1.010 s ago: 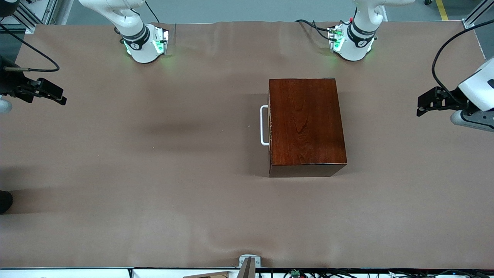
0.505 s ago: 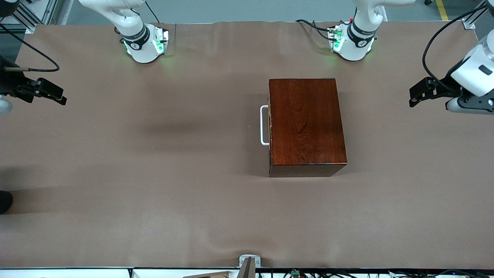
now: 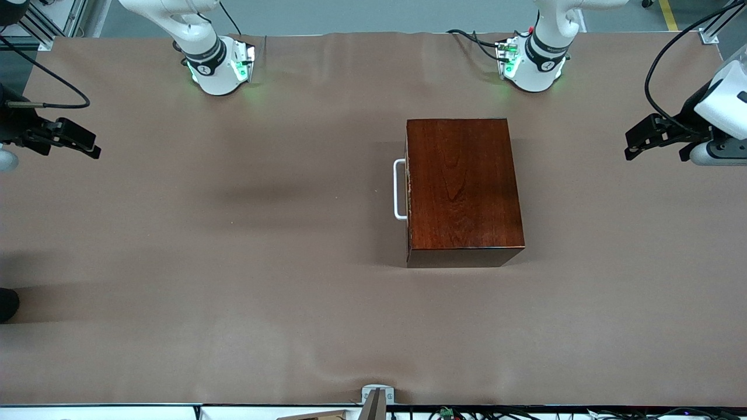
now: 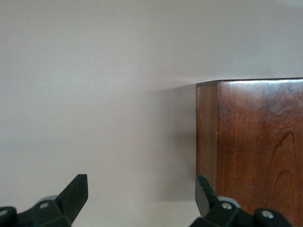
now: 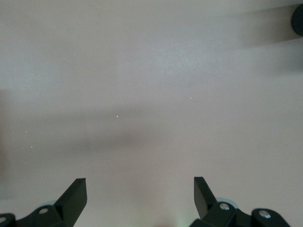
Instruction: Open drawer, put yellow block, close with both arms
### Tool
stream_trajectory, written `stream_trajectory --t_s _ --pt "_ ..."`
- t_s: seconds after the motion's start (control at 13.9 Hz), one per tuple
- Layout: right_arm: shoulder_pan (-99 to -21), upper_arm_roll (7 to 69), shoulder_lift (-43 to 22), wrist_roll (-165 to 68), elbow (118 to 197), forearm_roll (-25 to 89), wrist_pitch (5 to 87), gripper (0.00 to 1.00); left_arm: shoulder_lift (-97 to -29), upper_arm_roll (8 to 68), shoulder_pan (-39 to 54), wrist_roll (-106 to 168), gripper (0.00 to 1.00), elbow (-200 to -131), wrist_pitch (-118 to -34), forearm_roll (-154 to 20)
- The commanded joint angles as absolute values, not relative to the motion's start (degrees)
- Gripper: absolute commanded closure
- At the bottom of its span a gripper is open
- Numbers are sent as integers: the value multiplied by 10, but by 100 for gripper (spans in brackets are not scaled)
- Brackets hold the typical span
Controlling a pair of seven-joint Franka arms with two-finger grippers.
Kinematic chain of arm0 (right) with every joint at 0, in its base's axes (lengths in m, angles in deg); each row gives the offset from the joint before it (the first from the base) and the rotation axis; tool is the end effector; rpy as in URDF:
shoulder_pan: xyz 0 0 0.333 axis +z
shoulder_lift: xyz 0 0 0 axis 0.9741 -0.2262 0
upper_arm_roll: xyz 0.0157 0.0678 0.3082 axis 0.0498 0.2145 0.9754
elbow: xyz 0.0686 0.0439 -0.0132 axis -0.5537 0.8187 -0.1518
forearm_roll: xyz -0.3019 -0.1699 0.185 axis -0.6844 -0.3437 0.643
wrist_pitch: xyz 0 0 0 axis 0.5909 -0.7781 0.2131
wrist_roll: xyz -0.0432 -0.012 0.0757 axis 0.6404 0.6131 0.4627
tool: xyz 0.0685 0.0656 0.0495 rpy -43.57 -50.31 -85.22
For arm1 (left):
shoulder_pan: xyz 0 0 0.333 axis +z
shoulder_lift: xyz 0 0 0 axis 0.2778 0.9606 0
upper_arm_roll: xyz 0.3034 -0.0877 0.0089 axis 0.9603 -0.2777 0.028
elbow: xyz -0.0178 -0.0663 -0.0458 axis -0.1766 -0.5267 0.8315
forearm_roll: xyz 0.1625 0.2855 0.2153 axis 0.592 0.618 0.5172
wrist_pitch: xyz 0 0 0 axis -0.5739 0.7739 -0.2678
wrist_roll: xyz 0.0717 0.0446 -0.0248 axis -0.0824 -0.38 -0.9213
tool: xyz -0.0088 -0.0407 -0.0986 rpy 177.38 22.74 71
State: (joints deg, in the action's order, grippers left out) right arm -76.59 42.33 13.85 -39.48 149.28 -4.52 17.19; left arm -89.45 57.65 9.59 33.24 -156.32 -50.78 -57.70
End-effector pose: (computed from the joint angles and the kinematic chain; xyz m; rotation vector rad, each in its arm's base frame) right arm 0.5420 -0.0082 0.6255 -3.1350 0.1394 0.0777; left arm 0.5490 -0.0489 0.6316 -3.1375 0.0305 -0.0483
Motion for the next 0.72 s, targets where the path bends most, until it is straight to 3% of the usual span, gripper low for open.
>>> stream_trajectory --t_s 0.0,0.65 --pt "-768 428 140 -392 1487 -53 165 0 -902 576 95 330 0 -1569 -514 -586" --pt "-768 428 140 -392 1487 -53 165 0 -902 578 97 355 0 -1569 -514 -586"
